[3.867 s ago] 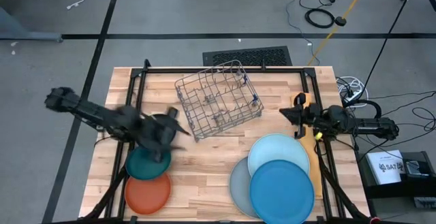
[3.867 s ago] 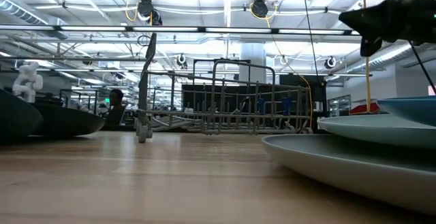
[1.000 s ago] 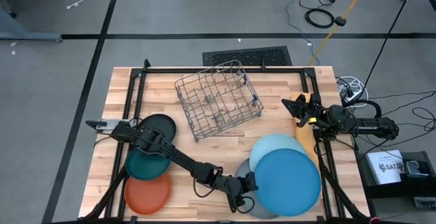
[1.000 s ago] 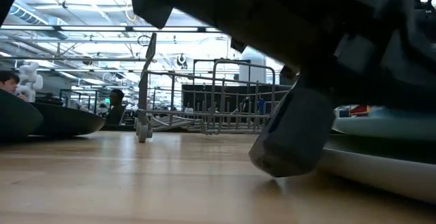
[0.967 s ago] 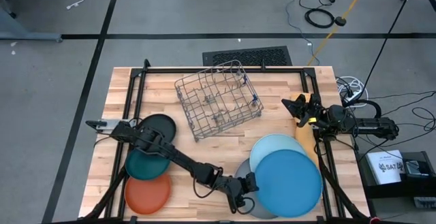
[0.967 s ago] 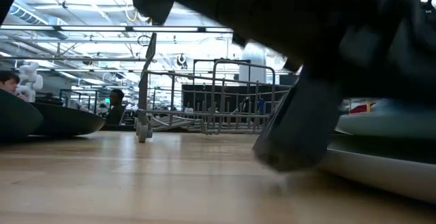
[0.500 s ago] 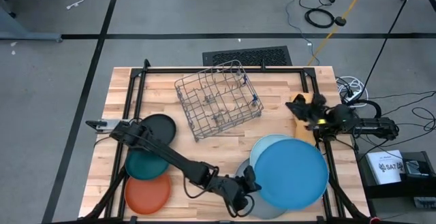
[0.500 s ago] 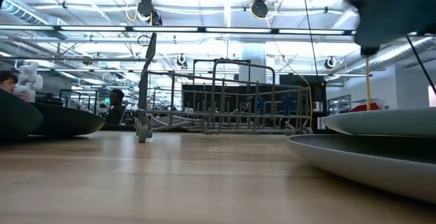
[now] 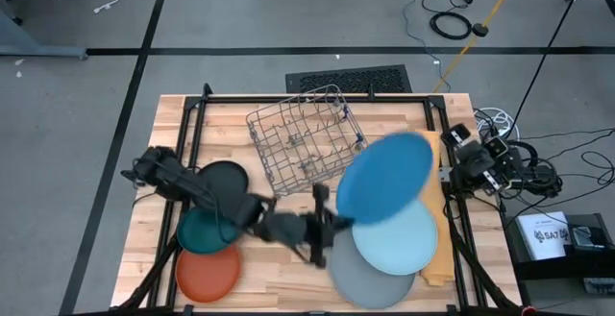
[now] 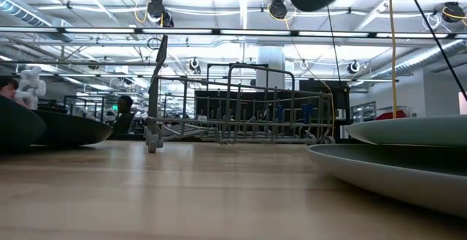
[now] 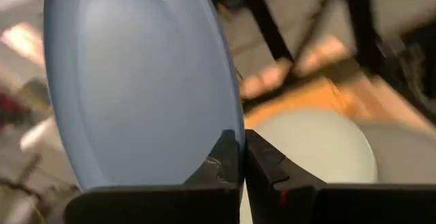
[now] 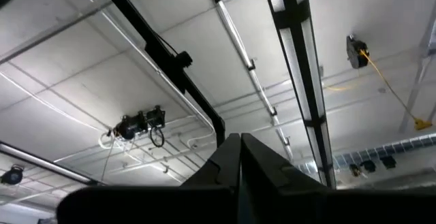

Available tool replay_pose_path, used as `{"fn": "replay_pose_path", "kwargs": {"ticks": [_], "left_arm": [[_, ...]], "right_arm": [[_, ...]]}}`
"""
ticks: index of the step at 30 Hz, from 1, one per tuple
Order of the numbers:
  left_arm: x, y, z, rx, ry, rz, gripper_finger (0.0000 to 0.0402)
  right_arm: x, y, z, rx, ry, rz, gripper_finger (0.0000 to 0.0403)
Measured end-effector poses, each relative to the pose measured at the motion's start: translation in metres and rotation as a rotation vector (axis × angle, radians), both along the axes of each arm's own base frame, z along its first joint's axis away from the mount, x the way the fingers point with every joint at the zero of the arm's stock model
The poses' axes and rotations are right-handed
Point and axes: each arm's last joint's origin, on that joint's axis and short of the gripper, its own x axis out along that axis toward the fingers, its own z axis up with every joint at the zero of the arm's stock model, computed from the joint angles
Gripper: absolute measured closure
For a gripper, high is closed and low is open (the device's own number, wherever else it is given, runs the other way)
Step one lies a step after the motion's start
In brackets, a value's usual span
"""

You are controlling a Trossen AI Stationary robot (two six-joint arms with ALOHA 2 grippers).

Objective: Sort dishes
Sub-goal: Put the blue plate into the dish rack

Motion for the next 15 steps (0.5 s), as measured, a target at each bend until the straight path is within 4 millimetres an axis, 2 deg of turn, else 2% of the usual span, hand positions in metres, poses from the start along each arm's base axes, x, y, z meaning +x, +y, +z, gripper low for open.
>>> {"fn": "replay_pose_path", "kwargs": {"ticks": [2, 5, 9, 12, 15], "left_arm": [[0.003, 0.019, 0.010, -0.141, -0.063, 0.071, 0.0401], [0.014, 0.054, 0.015, -0.376, -0.155, 0.196, 0.0402], [0.033, 0.097, -0.002, -0.700, -0.271, 0.349, 0.0402], [0.039, 0.116, -0.018, -0.841, -0.308, 0.425, 0.0402], [0.039, 0.126, -0.015, -0.877, -0.403, 0.486, 0.0401]], "right_arm": [[0.001, 0.000, -0.001, 0.001, 0.016, -0.001, 0.0396], [0.004, 0.000, -0.002, 0.002, 0.046, 0.003, 0.0396], [0.007, 0.000, -0.004, 0.010, 0.085, 0.018, 0.0396], [0.007, 0.000, -0.004, 0.012, 0.091, 0.037, 0.0396], [0.008, 0.000, -0.004, 0.016, 0.102, 0.050, 0.0396]]}}
